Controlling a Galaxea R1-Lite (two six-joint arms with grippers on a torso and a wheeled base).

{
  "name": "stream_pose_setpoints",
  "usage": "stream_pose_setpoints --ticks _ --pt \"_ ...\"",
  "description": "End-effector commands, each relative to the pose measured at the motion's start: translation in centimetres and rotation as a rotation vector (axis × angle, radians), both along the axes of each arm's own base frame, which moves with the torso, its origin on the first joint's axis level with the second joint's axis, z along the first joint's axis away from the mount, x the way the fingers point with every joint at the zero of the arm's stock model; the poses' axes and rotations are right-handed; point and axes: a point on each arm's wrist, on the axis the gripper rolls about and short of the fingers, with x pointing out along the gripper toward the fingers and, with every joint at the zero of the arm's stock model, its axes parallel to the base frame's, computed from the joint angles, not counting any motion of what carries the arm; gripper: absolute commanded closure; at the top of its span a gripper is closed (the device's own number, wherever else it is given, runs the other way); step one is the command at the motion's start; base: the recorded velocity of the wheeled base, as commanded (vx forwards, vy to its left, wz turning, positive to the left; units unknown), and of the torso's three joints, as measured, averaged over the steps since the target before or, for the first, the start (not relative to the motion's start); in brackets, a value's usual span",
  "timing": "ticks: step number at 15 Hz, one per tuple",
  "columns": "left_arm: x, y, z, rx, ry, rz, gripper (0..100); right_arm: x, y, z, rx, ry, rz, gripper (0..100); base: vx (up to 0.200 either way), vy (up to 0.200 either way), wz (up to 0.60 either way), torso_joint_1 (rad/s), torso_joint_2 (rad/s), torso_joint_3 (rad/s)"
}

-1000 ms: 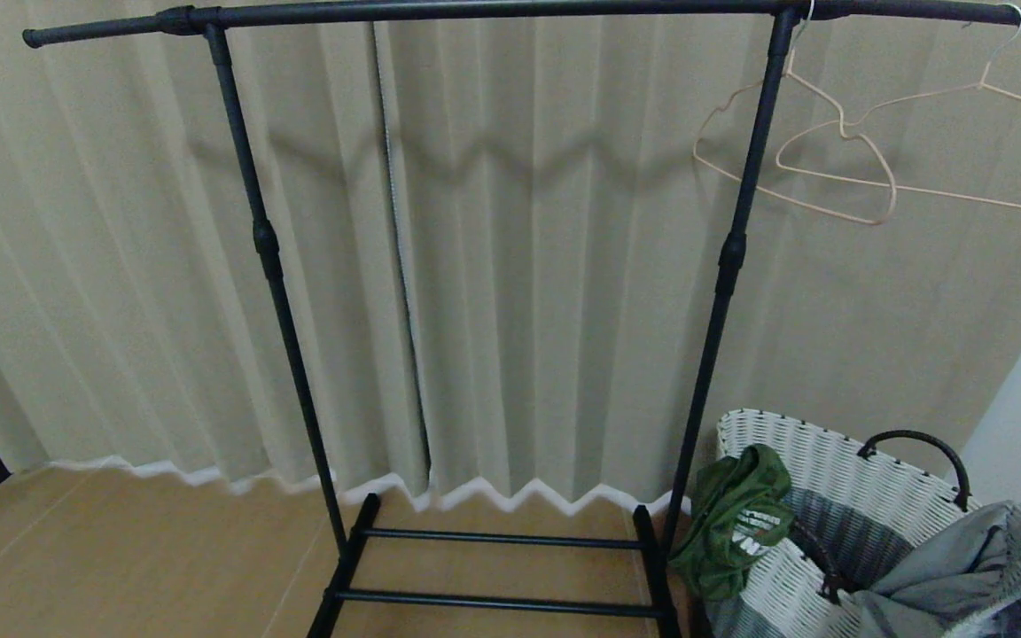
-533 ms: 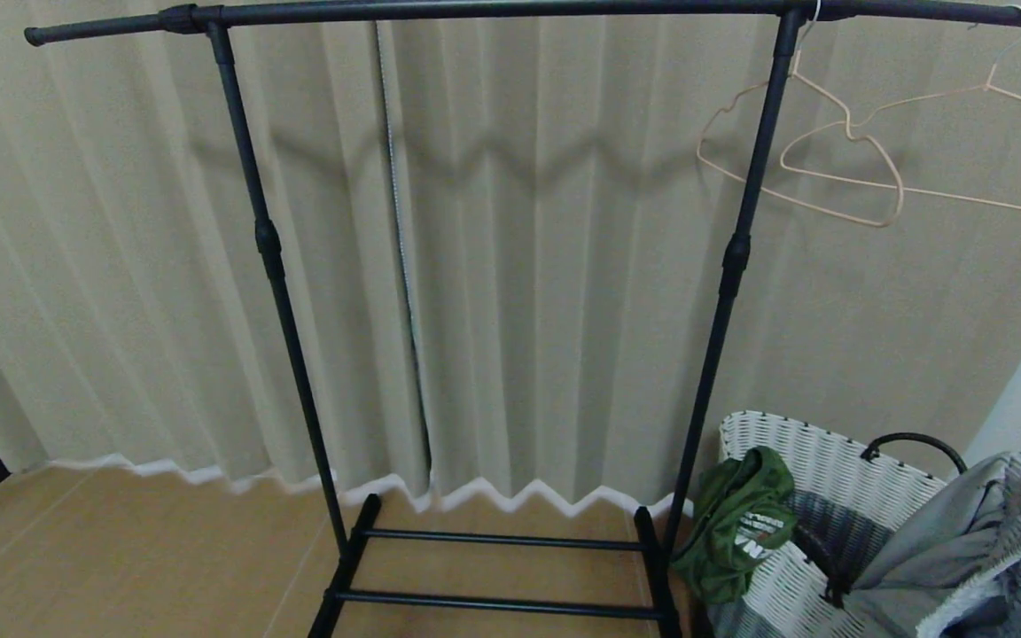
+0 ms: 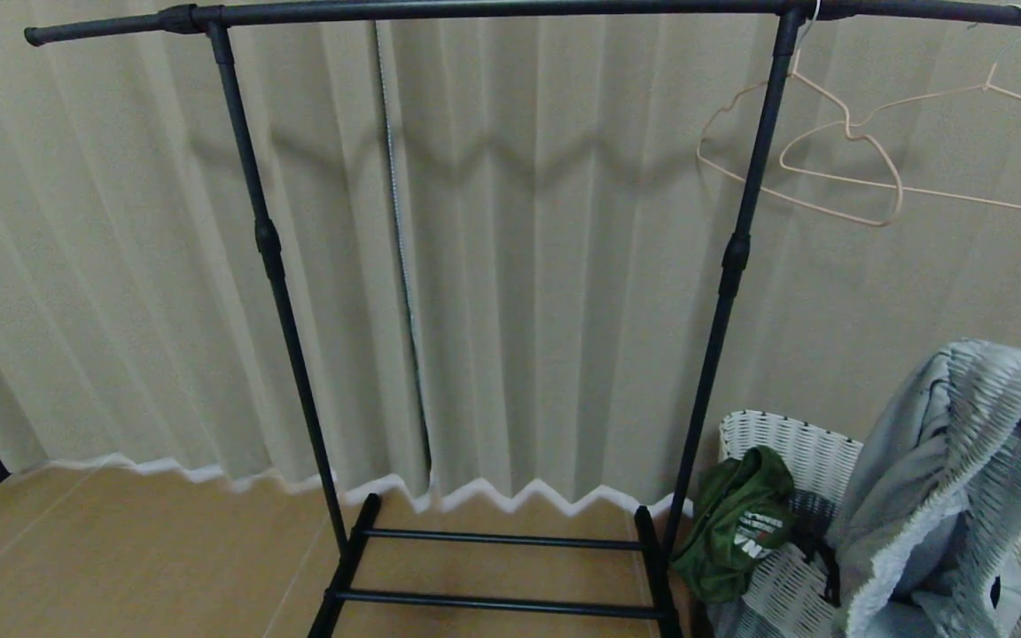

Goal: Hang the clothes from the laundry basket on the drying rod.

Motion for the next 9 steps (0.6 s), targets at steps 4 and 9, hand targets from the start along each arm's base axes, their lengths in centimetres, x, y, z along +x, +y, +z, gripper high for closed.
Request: stream_pose_setpoints --ticks 4,9 --pt "13.0 -4.9 7.7 -0.069 0.224 -0.363 0 3.4 3.6 2.5 0.14 0.087 0.112 100 0.0 0.0 0.0 0.0 0.0 0.0" --pt "19.1 -16.1 4.8 -0.062 0.359 -0.442 0 4.4 6.0 4.5 0.2 0.033 0.208 100 0.0 0.0 0.0 0.0 0.0 0.0"
